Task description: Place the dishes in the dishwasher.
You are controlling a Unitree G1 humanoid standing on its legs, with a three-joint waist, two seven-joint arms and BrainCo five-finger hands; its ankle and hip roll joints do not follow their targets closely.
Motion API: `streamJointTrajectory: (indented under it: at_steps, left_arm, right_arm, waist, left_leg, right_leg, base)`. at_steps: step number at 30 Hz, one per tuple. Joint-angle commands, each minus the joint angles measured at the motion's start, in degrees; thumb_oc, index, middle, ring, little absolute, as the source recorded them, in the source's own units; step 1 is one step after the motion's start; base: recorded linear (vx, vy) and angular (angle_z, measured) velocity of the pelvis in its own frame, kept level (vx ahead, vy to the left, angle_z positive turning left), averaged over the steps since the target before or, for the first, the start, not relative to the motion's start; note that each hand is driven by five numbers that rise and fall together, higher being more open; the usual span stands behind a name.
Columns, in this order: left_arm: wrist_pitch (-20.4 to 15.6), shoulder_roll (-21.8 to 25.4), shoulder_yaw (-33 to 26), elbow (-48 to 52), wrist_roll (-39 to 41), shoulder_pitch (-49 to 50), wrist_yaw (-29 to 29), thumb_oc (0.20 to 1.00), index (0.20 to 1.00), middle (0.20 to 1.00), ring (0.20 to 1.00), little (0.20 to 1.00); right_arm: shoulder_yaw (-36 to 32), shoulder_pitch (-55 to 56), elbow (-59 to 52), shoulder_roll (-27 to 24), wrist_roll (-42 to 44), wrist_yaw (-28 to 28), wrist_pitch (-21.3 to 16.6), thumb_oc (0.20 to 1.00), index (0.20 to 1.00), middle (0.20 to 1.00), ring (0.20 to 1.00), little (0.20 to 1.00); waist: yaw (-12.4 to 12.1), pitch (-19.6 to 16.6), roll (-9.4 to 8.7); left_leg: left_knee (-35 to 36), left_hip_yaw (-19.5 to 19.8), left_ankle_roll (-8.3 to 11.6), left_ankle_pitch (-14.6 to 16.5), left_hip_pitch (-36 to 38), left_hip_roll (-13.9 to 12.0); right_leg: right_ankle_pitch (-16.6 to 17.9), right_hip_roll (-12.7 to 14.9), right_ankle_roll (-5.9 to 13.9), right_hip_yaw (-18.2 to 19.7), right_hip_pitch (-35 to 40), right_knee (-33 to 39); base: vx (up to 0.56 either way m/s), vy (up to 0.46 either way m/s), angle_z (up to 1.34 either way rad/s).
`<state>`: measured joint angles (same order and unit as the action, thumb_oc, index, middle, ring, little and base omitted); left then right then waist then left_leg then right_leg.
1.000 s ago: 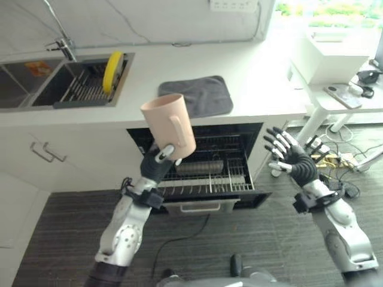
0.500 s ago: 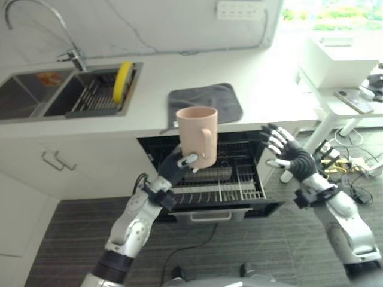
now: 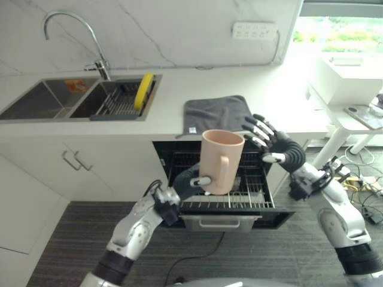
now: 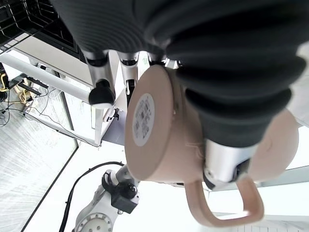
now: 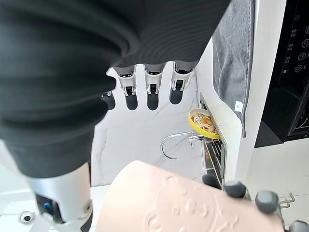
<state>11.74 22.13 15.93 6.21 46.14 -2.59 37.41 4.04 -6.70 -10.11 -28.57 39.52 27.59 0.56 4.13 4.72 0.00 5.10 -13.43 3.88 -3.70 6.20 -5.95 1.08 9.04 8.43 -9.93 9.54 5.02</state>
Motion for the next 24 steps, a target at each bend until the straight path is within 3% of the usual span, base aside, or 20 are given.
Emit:
streamJointTrajectory:
  at_steps: [1,12,18,24]
  left_arm:
    - [-2.68,-0.18,-0.17,-0.27,1.28,-3.2,4.36,0.2,0.2,0.2,0.2,0.2]
    - [-2.68,-0.46,-0.84,-0.38,2.81,-3.92,5.93,0.2,0.2,0.2,0.2,0.2]
    - [-2.26,-0.8,-0.84,-0.96,2.25,-3.43,6.18,0.2,0.2,0.2,0.2,0.2]
    - [-2.01,-0.33,-0.3,-1.07,1.88,-3.36,5.85,0.2,0.2,0.2,0.2,0.2]
  right_arm:
    - [-1.31,-3.94,-0.11,-0.24,3.35,1.84,-1.68,1.0,1.0,1.0,1.0,1.0]
    - [0.58,-4.21,1.47,1.29,5.62,6.5,2.92,1.0,1.0,1.0,1.0,1.0]
    - [2.0,-4.11,-0.84,1.53,7.12,12.1,7.93,1.0,1.0,1.0,1.0,1.0]
    - [3.04,-5.0,-1.66,0.92,7.56,12.16,9.85,1.0,1.0,1.0,1.0,1.0]
  waist:
    - [-0.77,-1.04,-0.38]
    - [-0.85,-1.44,-0.62]
    - [-1.1,-1.52,-0.82]
    - [-1.18,-1.68,-0.83]
  left_leg:
    - [-0.1,0.63,1.71,4.99,2.64,-4.59]
    - [-0.1,0.8,1.91,5.08,3.06,-4.69]
    - [-0.1,0.77,1.99,5.05,3.12,-4.79]
    - [-0.1,0.56,2.07,4.89,3.1,-4.86]
  right_leg:
    - [-0.68,0.79,0.69,-1.28,-1.64,-0.02]
    - [-0.72,0.62,0.51,-1.42,-1.6,-0.02]
    - [-0.69,0.64,0.49,-1.71,-1.57,-0.02]
    - [-0.57,0.7,0.56,-1.92,-1.67,-0.02]
  base:
    - [0.0,0.0,0.0]
    - [0.0,0.0,0.0]
    - [0.0,0.0,0.0]
    - [-0.02,-0.005,0.0]
